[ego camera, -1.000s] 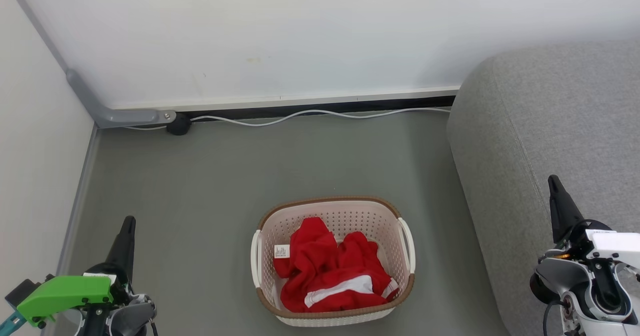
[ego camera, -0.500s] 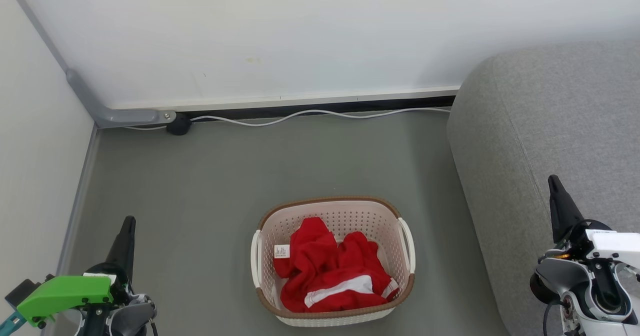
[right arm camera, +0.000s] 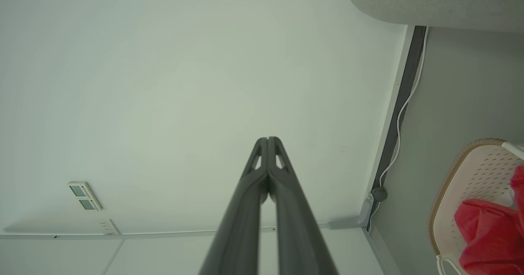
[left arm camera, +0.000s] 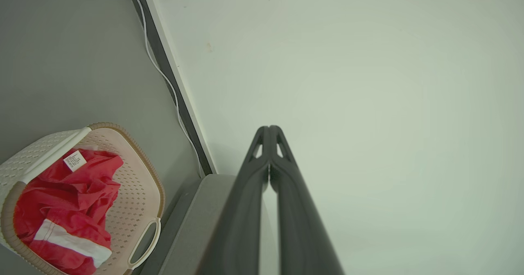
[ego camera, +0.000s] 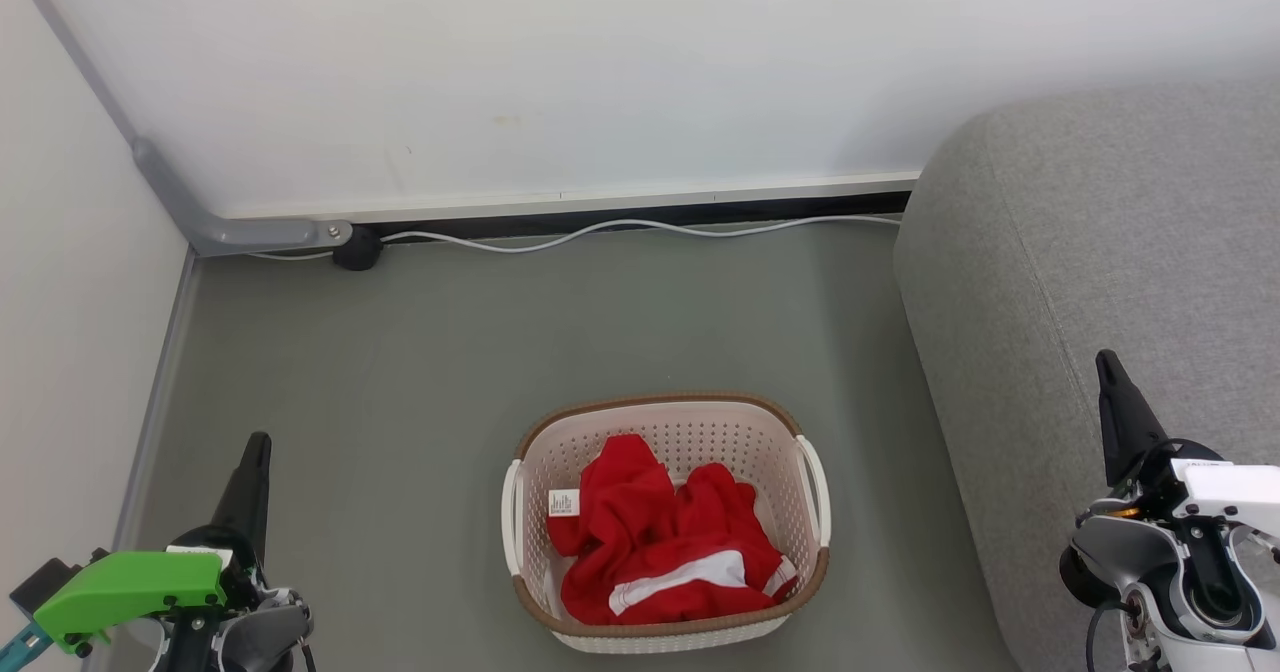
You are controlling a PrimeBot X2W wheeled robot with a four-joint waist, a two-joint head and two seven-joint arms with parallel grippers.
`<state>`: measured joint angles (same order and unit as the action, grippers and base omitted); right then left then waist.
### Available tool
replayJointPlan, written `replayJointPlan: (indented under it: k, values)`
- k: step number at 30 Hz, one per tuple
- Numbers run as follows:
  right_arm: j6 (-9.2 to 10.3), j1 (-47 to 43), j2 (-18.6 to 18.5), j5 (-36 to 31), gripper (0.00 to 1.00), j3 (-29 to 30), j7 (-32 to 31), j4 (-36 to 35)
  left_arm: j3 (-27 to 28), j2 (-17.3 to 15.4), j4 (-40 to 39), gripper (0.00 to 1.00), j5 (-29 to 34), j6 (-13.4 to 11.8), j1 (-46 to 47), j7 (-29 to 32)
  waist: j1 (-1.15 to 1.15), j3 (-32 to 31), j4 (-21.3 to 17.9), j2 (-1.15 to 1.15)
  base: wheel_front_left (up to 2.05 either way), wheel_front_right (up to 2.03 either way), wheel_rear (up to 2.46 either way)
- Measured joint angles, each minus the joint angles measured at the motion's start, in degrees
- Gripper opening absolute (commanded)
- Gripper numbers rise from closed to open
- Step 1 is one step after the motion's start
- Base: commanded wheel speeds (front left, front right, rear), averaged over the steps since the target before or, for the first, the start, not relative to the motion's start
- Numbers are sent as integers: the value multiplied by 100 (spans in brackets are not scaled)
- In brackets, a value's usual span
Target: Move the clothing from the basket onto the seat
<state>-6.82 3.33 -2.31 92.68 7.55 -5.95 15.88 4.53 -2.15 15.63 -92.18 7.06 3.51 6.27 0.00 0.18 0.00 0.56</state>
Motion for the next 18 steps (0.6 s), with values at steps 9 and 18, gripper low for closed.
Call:
replayJointPlan:
  k: [9, 18]
  values:
    - [-18, 0, 1, 0, 0, 1, 0, -1, 0, 0, 0, 0, 0, 0, 0, 0, 0, 0, 0, 0, 0, 0, 0]
    - [-18, 0, 1, 0, 0, 1, 0, -1, 1, 0, 0, 0, 0, 0, 0, 0, 0, 0, 0, 0, 0, 0, 0]
